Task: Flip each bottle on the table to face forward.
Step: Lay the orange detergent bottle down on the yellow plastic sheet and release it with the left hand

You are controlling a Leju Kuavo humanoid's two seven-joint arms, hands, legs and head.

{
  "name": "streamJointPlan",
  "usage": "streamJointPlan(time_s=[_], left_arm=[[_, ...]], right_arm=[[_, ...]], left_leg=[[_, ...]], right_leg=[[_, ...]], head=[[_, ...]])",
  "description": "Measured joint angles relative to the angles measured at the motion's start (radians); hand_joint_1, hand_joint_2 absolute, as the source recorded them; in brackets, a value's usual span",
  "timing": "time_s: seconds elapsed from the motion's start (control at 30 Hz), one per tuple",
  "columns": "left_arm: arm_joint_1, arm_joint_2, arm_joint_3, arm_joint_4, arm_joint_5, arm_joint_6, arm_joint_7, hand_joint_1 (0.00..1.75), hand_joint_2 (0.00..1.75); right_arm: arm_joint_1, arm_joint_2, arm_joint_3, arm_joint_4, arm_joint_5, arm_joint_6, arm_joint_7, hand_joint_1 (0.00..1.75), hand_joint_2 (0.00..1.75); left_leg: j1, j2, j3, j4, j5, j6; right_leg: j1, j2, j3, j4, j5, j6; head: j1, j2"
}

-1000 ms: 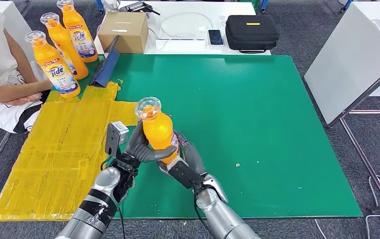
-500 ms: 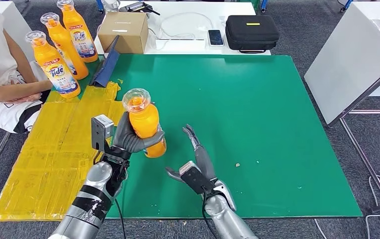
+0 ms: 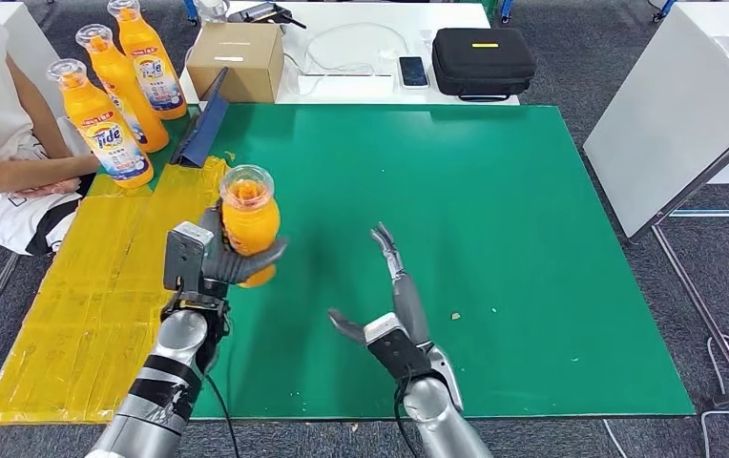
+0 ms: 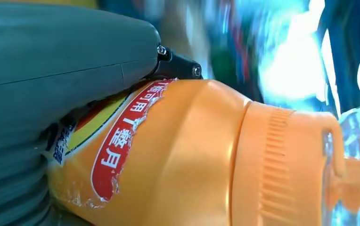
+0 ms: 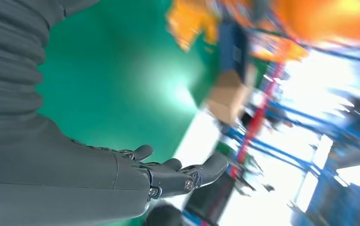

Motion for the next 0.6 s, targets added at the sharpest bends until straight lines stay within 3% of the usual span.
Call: streamJointPlan(time_s=[0.1, 0.17, 0.23, 0.3, 0.37, 0.43, 0.6], left_arm=[[0.000, 0.020, 0.037, -0.001, -0.318, 0.262, 0.014, 1.75, 1.75], [0.000, 0.036, 0.060, 0.009, -0.632, 0.372, 0.062, 1.75, 1.75], [-0.002, 0.060, 0.078, 0.040, -0.958, 0.407, 0.164, 1.75, 1.75], [-0.010, 0.103, 0.054, 0.101, -1.190, 0.411, 0.334, 1.75, 1.75], [-0.025, 0.161, -0.021, 0.178, -1.289, 0.411, 0.503, 1.75, 1.75], [-0.035, 0.209, -0.088, 0.243, -1.305, 0.412, 0.576, 1.75, 1.75], [-0.034, 0.270, -0.116, 0.354, -1.307, 0.413, 0.549, 1.75, 1.75]], right_arm=[[0.044, -0.015, 0.011, -0.142, -0.026, -0.006, 0.005, 0.00, 1.75], [0.059, -0.028, 0.015, -0.214, -0.059, -0.002, 0.006, 0.00, 1.75], [0.065, -0.043, 0.017, -0.269, -0.098, 0.017, 0.006, 0.00, 1.75], [0.065, -0.062, 0.018, -0.311, -0.133, 0.045, 0.005, 0.00, 1.75], [0.065, -0.081, 0.018, -0.347, -0.155, 0.067, 0.002, 0.00, 1.75], [0.065, -0.098, 0.018, -0.377, -0.166, 0.078, -0.004, 0.00, 1.75], [0.065, -0.137, 0.022, -0.417, -0.179, 0.075, -0.013, 0.00, 1.75]], left_leg=[[0.000, 0.000, 0.000, 0.000, 0.000, 0.000], [0.000, -0.001, 0.000, 0.000, 0.000, 0.000], [0.000, -0.001, 0.000, 0.000, 0.000, 0.000], [0.000, 0.001, 0.000, 0.000, 0.000, 0.000], [0.000, 0.003, 0.000, 0.000, 0.000, -0.001], [0.000, 0.004, 0.000, 0.000, 0.000, -0.001], [0.000, 0.004, 0.000, 0.000, 0.001, -0.001]], right_leg=[[0.000, 0.000, 0.000, 0.000, -0.001, -0.001], [0.000, 0.000, 0.000, 0.000, -0.002, -0.002], [0.000, 0.000, -0.001, 0.000, -0.002, -0.003], [0.000, 0.001, -0.006, 0.000, -0.002, -0.004], [0.000, 0.002, -0.008, 0.000, -0.001, -0.003], [0.000, 0.003, -0.005, 0.000, 0.001, -0.002], [0.000, 0.003, -0.002, 0.000, 0.001, -0.002]], head=[[0.000, 0.000], [0.000, 0.000], [0.000, 0.000], [0.000, 0.000], [0.000, 0.000], [0.000, 0.000], [0.000, 0.000]])
